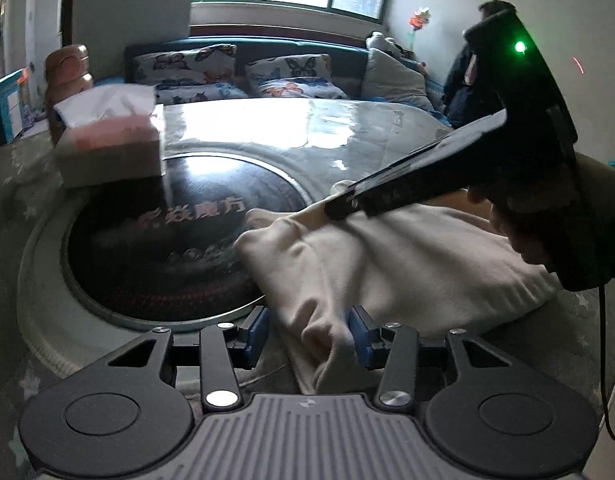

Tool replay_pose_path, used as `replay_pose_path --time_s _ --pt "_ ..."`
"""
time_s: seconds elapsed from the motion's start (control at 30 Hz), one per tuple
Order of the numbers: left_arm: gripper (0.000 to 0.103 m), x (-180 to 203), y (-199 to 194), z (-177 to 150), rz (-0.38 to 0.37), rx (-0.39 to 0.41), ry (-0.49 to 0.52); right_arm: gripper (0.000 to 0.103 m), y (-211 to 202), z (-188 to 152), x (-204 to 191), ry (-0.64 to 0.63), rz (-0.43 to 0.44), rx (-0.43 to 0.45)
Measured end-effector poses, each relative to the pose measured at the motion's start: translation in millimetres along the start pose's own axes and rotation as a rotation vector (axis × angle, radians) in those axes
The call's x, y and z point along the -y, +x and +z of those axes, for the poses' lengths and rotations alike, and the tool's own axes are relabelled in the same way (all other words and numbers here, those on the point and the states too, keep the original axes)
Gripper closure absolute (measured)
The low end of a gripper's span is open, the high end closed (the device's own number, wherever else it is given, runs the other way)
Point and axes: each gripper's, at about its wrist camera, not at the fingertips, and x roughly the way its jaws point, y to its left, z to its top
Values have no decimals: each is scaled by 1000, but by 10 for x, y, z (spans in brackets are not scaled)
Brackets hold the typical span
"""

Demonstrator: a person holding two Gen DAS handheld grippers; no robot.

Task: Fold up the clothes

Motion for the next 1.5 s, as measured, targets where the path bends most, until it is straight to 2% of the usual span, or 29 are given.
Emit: replay_pose_path --time_s 0.1,0.23,0.33,0.43,0.5,0.6,0.7,0.83,0.93,1.0,1.03,1.1,1.13,1.17,1.27,1.5 --pt "52 -51 -63 -33 -10 5 -30 76 -117 71 -116 -49 39 11" --pt "52 -73 -101 -49 -14 12 -52 76 -213 128 -409 -155 158 -6" --pt "52 -71 -128 -88 -12 11 -64 76 -137 194 -615 -185 234 -39" --pt "50 -87 -146 -117 -15 10 -71 78 39 209 -794 -215 227 -89" --pt "50 -92 -148 -127 -15 10 -77 94 117 189 -839 -215 196 -100" --pt "50 -88 -146 -136 -21 7 -76 103 15 244 -772 -166 202 -46" --pt "50 -99 -136 -155 -25 5 -76 103 -38 307 -722 -114 207 5" --pt "50 -114 -138 -139 -23 0 -78 102 66 265 -694 -95 194 -27" --pt "50 -121 -165 -140 -20 3 -78 92 -93 242 -668 -106 186 -14" --pt "48 -117 -169 -144 -16 3 -77 72 -122 254 -708 -134 196 -23" --pt "48 -112 -167 -150 -14 2 -75 72 -101 247 -740 -146 192 -30" --pt "48 -105 -164 -155 -11 -2 -76 74 1 233 -787 -155 166 -49" --pt "48 -102 -167 -157 -9 -3 -77 78 79 223 -797 -142 153 -66" --pt "48 -99 -174 -159 -7 -4 -77 90 130 214 -792 -127 157 -82" --pt "48 -96 -176 -175 -12 -11 -71 99 142 208 -780 -122 152 -56" --pt "48 -98 -224 -143 -5 -10 -63 96 21 225 -496 20 215 -16"
